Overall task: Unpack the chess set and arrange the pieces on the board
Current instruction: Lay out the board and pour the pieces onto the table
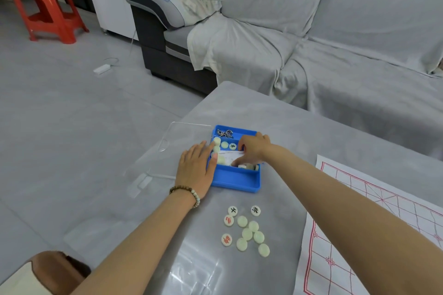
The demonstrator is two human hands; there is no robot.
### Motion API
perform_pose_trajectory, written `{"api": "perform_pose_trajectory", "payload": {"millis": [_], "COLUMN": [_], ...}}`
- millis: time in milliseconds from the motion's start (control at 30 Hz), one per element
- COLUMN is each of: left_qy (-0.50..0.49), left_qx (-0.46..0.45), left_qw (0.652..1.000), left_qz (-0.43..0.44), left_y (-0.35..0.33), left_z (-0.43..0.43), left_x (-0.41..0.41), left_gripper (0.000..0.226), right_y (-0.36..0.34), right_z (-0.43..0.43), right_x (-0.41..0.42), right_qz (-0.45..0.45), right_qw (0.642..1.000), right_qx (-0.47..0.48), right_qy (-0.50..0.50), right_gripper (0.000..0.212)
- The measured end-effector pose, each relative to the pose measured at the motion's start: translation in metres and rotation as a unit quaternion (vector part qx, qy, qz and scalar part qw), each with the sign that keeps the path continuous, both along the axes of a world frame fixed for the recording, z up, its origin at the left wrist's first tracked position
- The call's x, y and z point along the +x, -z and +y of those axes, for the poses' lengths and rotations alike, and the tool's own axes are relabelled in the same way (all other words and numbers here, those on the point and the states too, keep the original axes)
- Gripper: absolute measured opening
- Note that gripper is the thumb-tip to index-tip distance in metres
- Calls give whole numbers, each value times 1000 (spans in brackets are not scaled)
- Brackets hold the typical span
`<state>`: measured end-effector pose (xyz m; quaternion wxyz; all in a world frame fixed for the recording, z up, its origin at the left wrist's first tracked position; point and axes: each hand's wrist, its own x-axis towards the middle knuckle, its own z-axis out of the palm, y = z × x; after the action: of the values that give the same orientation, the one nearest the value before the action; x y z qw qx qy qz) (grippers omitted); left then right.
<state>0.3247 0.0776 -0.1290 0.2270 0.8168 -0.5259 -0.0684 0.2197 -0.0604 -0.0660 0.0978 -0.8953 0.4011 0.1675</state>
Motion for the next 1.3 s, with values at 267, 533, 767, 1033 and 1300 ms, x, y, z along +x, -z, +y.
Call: {"api": "perform_pose_trajectory", "payload": {"millis": [267, 533, 767, 1033, 1300], "left_qy": [4, 12, 2, 12, 114], "left_qx": [46, 59, -129, -192, -109], "left_qw": [997, 998, 960, 854, 849], "left_qz": [-56, -7, 249, 484, 505], "left_y": [1, -8, -51, -105, -105], "left_z": [1, -2, -16, -29, -77], "left_x": [-2, 0, -38, -125, -334], "left_gripper": [49, 49, 48, 27, 23], "right_y": [-3, -9, -28, -41, -43], "right_z": [-2, -3, 18, 33, 38], "right_x": [-8, -29, -73, -168, -391], "right_qz": [-61, -281, -534, -605, -632], "right_qw": [996, 951, 764, 648, 600], "right_qx": [51, 87, 283, 315, 194], "right_qy": [41, 93, 225, 339, 450], "right_gripper": [53, 26, 6, 4, 7]}}
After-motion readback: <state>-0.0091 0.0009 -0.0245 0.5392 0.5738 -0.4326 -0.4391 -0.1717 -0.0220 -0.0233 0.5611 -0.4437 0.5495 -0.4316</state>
